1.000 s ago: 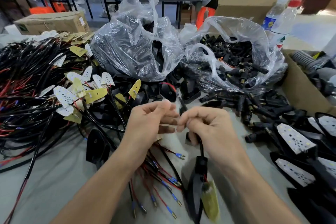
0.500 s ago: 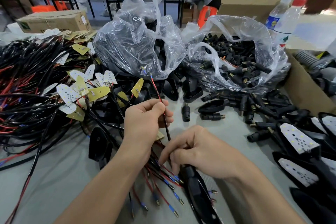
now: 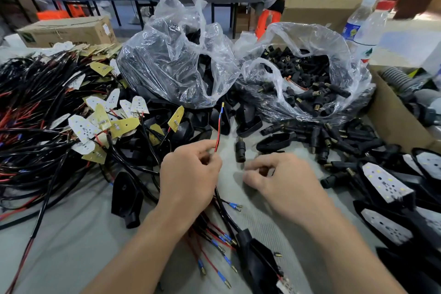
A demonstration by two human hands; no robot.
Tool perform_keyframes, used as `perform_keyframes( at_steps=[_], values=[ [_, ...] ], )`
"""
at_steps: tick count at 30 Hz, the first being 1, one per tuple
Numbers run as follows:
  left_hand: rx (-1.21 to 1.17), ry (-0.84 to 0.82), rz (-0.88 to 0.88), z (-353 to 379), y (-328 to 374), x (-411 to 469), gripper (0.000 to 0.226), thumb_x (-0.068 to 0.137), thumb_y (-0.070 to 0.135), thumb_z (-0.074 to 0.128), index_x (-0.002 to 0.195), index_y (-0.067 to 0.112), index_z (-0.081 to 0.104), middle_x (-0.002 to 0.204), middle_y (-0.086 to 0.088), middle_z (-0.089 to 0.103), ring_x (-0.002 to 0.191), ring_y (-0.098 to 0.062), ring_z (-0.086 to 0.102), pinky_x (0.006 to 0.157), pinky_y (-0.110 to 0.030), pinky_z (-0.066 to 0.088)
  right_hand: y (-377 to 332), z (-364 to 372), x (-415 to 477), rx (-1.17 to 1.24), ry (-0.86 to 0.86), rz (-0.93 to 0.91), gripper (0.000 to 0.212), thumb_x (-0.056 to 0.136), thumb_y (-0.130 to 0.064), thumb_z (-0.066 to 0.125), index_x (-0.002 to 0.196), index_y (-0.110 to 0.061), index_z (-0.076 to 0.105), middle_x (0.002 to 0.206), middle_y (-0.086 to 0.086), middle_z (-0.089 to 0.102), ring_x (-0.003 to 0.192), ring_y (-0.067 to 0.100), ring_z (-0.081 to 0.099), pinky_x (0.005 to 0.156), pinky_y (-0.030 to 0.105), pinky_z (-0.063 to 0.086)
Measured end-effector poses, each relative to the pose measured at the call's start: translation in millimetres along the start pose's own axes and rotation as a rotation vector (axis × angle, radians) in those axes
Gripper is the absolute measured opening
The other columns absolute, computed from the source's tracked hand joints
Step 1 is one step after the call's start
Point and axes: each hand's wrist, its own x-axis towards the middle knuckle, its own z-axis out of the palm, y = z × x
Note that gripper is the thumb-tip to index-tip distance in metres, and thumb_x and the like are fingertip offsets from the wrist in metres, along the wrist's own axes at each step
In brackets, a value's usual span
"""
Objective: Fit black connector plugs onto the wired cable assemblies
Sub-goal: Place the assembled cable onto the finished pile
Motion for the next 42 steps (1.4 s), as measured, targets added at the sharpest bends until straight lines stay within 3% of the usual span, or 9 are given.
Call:
perform_keyframes(
  at_steps=[4,7,10,13,17,21,25,33,42],
  values=[
    [0.045,0.023,0.036,1.3,2.4,-1.4,0.030,0.084,0.018,0.068,0.107,0.035,0.078,0.095,0.027,0.075,0.088,0.003,0.072,0.087,-0.029,0.059,2.3,-0.4,-3.6,-0.121,-0.028,-0.026,0.028,0.072,-0.038,0.072,0.094,-0.052,0.062,0.076,-0.019,0.063,0.075,0.008,0.059,0.067,0.029,0.050],
    [0.105,0.021,0.090,1.5,6.1,-4.5,0.034,0.084,0.016,0.068,0.108,0.038,0.077,0.093,0.019,0.078,0.088,-0.010,0.074,0.081,-0.036,0.059,1.7,4.4,-0.8,0.003,0.065,-0.047,0.021,0.082,-0.022,0.076,0.091,-0.040,0.070,0.085,-0.018,0.061,0.079,0.001,0.055,0.070,0.026,0.040],
    [0.195,0.074,0.153,1.7,6.1,-6.4,0.036,0.079,0.012,0.071,0.105,0.038,0.076,0.093,0.018,0.077,0.088,-0.009,0.070,0.078,-0.024,0.053,-0.6,11.6,3.0,0.224,0.125,-0.052,0.021,0.086,-0.016,0.073,0.093,-0.036,0.071,0.087,-0.016,0.066,0.081,0.002,0.058,0.073,0.021,0.040],
    [0.144,0.081,0.208,3.3,3.6,-5.7,0.046,0.070,-0.007,0.072,0.099,0.029,0.077,0.096,0.020,0.070,0.094,0.003,0.060,0.087,0.003,0.033,-4.1,17.1,3.5,0.451,0.137,-0.019,0.020,0.089,-0.017,0.071,0.094,-0.037,0.072,0.078,-0.016,0.067,0.066,0.003,0.057,0.067,0.018,0.041],
    [0.036,0.029,0.249,6.7,1.7,-7.2,0.069,0.067,-0.020,0.051,0.112,0.025,0.078,0.101,0.017,0.066,0.097,0.008,0.063,0.090,0.000,0.039,-9.3,19.1,4.0,0.660,0.189,0.009,0.025,0.083,-0.008,0.076,0.088,-0.032,0.068,0.077,0.000,0.073,0.066,0.015,0.062,0.062,0.025,0.047],
    [0.008,-0.020,0.263,7.9,-0.4,-6.9,0.072,0.070,-0.021,0.050,0.111,0.030,0.080,0.100,0.015,0.071,0.095,0.002,0.065,0.085,-0.008,0.047,-10.0,12.3,5.6,0.847,0.173,0.030,0.033,0.081,0.009,0.071,0.077,-0.024,0.073,0.067,0.000,0.072,0.053,0.007,0.055,0.052,0.017,0.041],
    [-0.056,-0.084,0.136,6.6,2.2,-7.9,0.058,0.077,-0.012,0.055,0.098,0.035,0.081,0.083,0.020,0.074,0.087,0.009,0.066,0.077,-0.003,0.046,-9.2,10.6,7.7,1.031,0.089,0.076,0.032,0.085,0.015,0.063,0.091,-0.014,0.076,0.066,0.009,0.064,0.052,0.016,0.048,0.046,0.024,0.041],
    [-0.114,-0.121,0.061,6.7,7.0,-6.5,0.021,0.084,0.020,0.074,0.086,0.040,0.080,0.075,0.028,0.072,0.076,0.009,0.066,0.065,-0.002,0.042,-12.0,12.4,6.2,1.007,0.024,0.082,0.028,0.089,0.013,0.059,0.095,-0.009,0.075,0.073,0.009,0.071,0.060,0.017,0.059,0.052,0.026,0.050],
    [-0.235,-0.165,-0.025,8.4,3.2,-2.2,0.029,0.091,0.016,0.073,0.082,0.043,0.078,0.077,0.021,0.076,0.074,-0.002,0.071,0.064,-0.011,0.050,-12.3,3.8,7.0,1.224,-0.041,0.162,0.023,0.092,0.016,0.054,0.092,-0.003,0.068,0.077,0.016,0.064,0.062,0.020,0.062,0.057,0.025,0.055]
  ],
)
